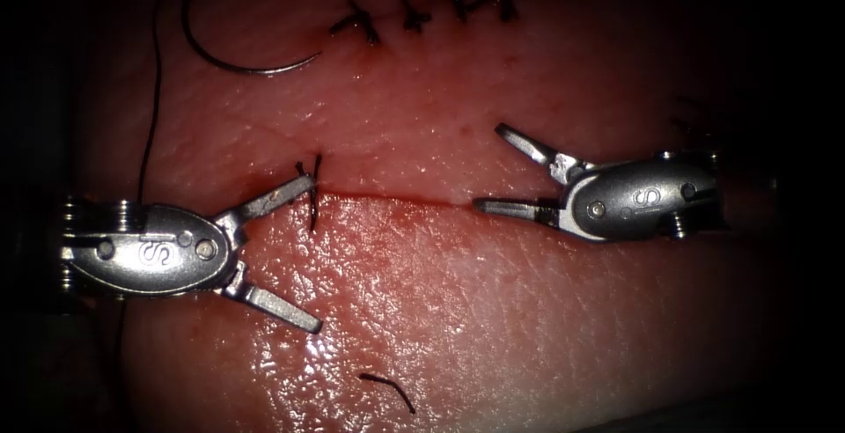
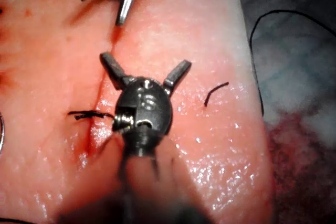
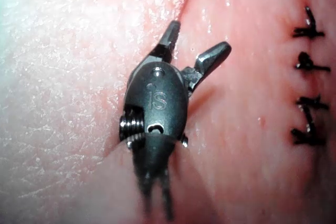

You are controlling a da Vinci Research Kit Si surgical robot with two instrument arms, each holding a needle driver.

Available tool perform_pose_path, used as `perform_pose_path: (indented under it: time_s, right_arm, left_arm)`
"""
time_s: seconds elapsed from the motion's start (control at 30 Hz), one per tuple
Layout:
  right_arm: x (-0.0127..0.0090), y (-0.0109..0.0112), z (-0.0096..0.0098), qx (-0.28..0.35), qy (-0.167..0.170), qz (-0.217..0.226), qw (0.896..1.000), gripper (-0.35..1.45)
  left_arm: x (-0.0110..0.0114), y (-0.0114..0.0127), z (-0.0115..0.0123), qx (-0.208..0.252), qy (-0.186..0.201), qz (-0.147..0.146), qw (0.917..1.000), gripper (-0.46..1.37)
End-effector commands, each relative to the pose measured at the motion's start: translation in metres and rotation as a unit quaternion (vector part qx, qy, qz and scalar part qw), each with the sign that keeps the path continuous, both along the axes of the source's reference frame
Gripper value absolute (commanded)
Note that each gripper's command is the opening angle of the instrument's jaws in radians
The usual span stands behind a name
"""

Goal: Wound Closure
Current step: Pick up needle with left needle driver

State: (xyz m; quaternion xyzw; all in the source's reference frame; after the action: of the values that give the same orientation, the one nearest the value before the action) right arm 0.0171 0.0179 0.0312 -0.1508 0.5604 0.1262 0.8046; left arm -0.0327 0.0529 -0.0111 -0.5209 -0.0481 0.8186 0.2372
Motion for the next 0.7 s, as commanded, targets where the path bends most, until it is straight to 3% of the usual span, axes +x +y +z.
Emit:
perform_pose_path:
  time_s: [0.03, 0.4, 0.5, 0.6, 0.7]
  right_arm:
    - [0.0000, 0.0000, 0.0000, 0.001, 0.000, -0.003, 1.000, 1.18]
    - [0.0001, 0.0000, 0.0000, 0.001, 0.000, -0.003, 1.000, 1.18]
    - [0.0001, -0.0001, 0.0000, 0.001, 0.000, -0.003, 1.000, 1.18]
    - [0.0001, -0.0001, 0.0000, 0.001, 0.001, -0.003, 1.000, 1.18]
    - [0.0002, -0.0002, 0.0000, 0.000, 0.000, -0.003, 1.000, 1.19]
  left_arm:
    - [0.0000, 0.0003, 0.0004, -0.004, 0.018, -0.015, 0.9997, 0.92]
    - [0.0014, 0.0039, 0.0040, -0.037, 0.102, -0.035, 0.9935, 0.89]
    - [0.0021, 0.0052, 0.0053, -0.045, 0.123, -0.047, 0.9902, 0.78]
    - [0.0029, 0.0061, 0.0066, -0.053, 0.148, -0.065, 0.9854, 0.54]
    - [0.0035, 0.0067, 0.0075, -0.056, 0.167, -0.066, 0.9821, 0.52]
